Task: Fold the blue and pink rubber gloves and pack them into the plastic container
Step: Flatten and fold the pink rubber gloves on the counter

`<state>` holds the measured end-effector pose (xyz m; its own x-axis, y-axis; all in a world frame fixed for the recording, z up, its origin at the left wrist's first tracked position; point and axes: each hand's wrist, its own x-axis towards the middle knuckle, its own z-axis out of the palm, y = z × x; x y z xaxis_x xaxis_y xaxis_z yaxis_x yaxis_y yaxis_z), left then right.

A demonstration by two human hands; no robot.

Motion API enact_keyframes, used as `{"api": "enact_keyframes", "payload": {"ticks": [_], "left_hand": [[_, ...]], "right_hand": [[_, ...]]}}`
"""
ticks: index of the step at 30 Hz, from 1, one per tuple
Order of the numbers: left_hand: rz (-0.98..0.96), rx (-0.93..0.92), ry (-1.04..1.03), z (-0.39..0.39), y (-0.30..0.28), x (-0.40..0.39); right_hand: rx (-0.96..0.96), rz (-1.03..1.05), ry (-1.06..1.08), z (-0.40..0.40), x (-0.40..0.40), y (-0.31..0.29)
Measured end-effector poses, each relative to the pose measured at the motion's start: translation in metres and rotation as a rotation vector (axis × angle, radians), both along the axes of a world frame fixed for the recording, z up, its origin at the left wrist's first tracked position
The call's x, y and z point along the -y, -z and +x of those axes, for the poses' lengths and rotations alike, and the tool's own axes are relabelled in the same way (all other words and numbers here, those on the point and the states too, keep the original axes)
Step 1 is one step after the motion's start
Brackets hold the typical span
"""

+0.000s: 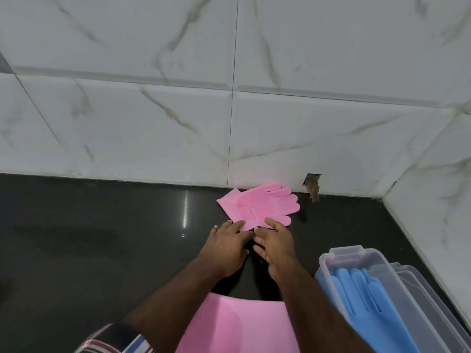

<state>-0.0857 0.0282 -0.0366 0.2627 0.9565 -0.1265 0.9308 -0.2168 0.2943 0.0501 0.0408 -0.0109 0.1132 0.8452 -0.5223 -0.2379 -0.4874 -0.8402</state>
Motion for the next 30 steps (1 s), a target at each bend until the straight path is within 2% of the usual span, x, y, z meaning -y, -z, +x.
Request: {"api": "enact_keyframes", "payload": {"ticks": [4,9,12,15,20,23,25,27,30], "left_hand": [[-0.003,-0.011,-0.007,0.000,0.006,-0.007],[0.092,0.061,0.008,-0.004,0.007,-0.011],[0.140,0.168,0.048,-0.003,0.002,-0.007],[0.131,0.351,0.023,-0.003,-0.010,0.002],[0.180,0.610,-0.223,-0.008,-0.037,0.009],[0.188,0.774,-0.406,-0.014,-0.057,0.011],[0.215,0.817,-0.466,-0.018,-0.076,0.015],[0.165,0.865,-0.520,-0.022,-0.094,0.025],[-0.118,0.953,-0.629,-0.026,-0.105,0.044]], "right_hand": [[-0.059,0.006,0.064,-0.001,-0.009,0.004],[-0.125,0.026,0.061,0.002,-0.016,0.002],[-0.149,0.052,0.026,0.001,-0.015,-0.003],[-0.061,0.155,0.059,0.001,-0.010,-0.009],[0.334,0.455,0.039,0.008,0.005,-0.033],[0.440,0.593,0.026,0.014,0.018,-0.057],[0.472,0.657,-0.008,0.018,0.028,-0.072],[0.450,0.689,-0.051,0.021,0.040,-0.085],[0.359,0.664,-0.093,0.025,0.059,-0.100]]}}
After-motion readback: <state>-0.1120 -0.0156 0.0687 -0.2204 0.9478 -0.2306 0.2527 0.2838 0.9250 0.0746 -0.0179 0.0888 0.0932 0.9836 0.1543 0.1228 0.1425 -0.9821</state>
